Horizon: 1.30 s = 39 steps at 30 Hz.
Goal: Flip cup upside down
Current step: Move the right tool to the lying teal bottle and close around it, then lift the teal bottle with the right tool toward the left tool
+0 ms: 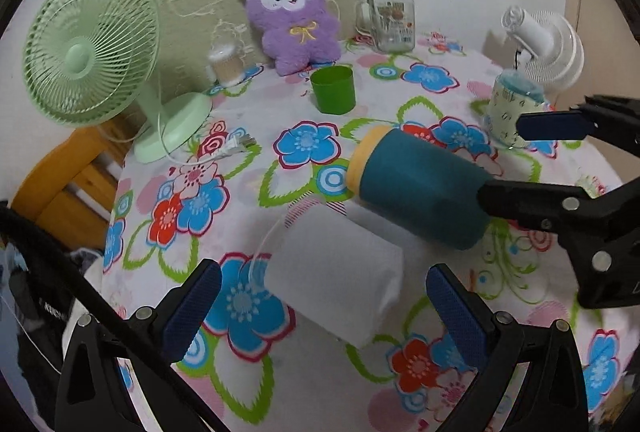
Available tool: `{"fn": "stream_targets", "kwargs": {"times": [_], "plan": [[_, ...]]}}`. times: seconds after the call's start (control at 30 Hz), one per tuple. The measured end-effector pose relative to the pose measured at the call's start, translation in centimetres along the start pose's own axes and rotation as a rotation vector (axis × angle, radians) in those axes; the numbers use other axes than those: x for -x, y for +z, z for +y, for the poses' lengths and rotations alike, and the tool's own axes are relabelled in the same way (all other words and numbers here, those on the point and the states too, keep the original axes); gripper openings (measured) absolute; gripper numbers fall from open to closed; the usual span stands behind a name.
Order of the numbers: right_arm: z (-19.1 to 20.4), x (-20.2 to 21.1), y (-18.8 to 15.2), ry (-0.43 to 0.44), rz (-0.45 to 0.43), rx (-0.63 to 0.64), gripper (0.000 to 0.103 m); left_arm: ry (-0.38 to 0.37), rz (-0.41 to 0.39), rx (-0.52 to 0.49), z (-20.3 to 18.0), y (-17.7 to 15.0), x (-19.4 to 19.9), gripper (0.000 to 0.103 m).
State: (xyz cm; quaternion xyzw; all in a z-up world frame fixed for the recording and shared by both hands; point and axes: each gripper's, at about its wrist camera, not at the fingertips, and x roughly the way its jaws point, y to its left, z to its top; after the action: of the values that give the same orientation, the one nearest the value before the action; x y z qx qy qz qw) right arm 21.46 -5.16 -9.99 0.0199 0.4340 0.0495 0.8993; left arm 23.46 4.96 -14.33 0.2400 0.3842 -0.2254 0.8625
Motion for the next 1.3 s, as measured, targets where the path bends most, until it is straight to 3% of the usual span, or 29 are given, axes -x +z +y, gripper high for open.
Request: {"fn": "stream_targets", "kwargs": {"times": [0.33,0.57,0.67,0.97,1.3], "plan": [[-1.2,-5.4,1.6,0.106,0.124,-0.04,0.077,-0.045,0.061,-0.012,1.3,1.4,-3.5,0.103],[-1.0,-7.7,2.2,0.152,0.153,-0.029,0.077,-0.053,0.068,-0.029,1.2,1.5,-4.3,0.103],[-1.1,-8.5,2.4,0.165,0.166,-0.021,0.071,-0.045,0.078,-0.023,1.5,1.5,-4.7,0.103],[-0.8,-7.1,2.2,0.196,0.137,-0.016,0.07,-0.041,0.08,-0.008,2.0,1.3,-4.2,0.103],[0.6,-2.0,1.7,0.195,0.062,0.001,0.07,-0.048,0.027,-0.015,1.6,0.1,0.0,0.103]]}}
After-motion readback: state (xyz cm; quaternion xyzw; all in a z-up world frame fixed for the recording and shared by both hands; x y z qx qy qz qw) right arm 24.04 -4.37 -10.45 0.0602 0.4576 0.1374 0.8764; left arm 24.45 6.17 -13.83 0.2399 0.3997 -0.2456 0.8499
